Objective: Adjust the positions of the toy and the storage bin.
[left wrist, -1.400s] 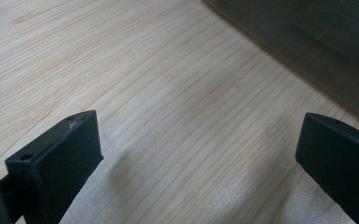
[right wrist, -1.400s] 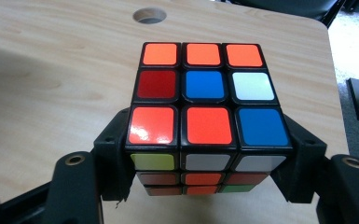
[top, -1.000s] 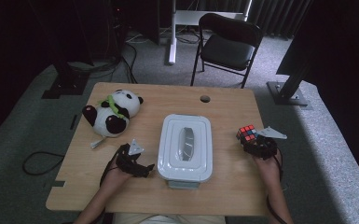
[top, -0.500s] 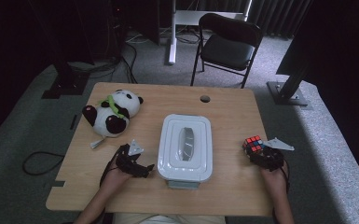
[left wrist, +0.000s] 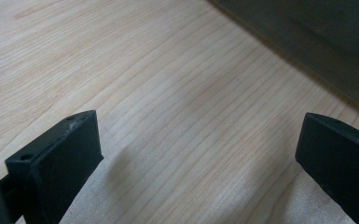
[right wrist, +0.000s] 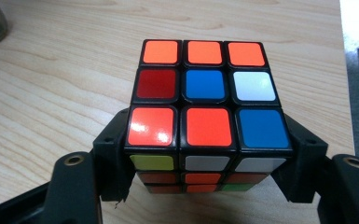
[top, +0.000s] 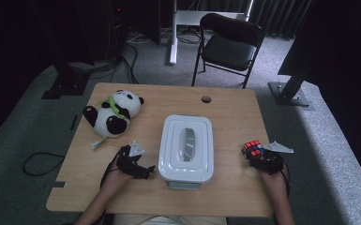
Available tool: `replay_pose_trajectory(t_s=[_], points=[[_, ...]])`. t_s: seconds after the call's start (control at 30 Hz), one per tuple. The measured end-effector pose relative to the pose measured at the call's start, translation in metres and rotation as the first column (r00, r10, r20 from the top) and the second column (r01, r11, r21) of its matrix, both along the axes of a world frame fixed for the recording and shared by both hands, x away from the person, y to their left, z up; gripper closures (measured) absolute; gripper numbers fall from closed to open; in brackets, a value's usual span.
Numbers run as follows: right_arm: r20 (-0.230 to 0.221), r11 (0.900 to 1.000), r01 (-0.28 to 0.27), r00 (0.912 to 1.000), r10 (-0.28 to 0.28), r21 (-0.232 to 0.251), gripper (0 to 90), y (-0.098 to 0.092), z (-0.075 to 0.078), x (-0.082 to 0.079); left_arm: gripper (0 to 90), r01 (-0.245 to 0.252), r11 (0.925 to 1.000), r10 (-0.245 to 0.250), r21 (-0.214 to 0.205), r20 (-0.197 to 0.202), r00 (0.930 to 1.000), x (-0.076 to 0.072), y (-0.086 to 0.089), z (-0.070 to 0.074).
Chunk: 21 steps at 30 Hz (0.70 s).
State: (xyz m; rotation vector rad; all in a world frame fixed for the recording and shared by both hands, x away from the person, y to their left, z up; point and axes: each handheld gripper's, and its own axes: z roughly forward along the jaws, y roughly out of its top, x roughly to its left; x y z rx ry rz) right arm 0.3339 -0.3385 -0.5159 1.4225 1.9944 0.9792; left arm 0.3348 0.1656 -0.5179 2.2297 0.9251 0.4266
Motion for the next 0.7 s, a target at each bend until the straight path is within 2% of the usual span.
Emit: replay_pose_trajectory(t_s=[0.13,0.23,0.43,0.53,0.7], points=[[-0.013,0.9997,0.000,0.9999,0.000,0.024,23.2,-0.003,0.003,0.001,0.8,0.000,1.0000,0.000,-0.002,0.001,1.0000,0.000,0.000,0.000],[0.004,0.9996,0.003,1.0000,-0.004,0.027,17.7,-0.003,0.007,0.000,0.8,0.000,1.0000,0.000,-0.002,-0.003,1.0000,0.000,0.001,0.000],[0.046,0.9994,0.016,0.9988,-0.018,0.030,13.4,-0.003,0.018,-0.001,0.8,-0.005,1.0000,0.005,-0.004,-0.005,1.0000,0.000,0.001,0.000],[0.066,0.9993,0.004,0.9978,-0.006,0.037,13.1,-0.002,0.025,-0.001,0.8,-0.009,0.9999,0.009,-0.008,-0.005,0.9999,0.001,0.002,0.000],[0.085,0.9976,-0.005,0.9964,-0.001,0.069,13.1,0.003,0.035,0.000,0.8,-0.002,0.9997,0.002,-0.026,-0.024,0.9997,0.001,0.003,-0.001]])
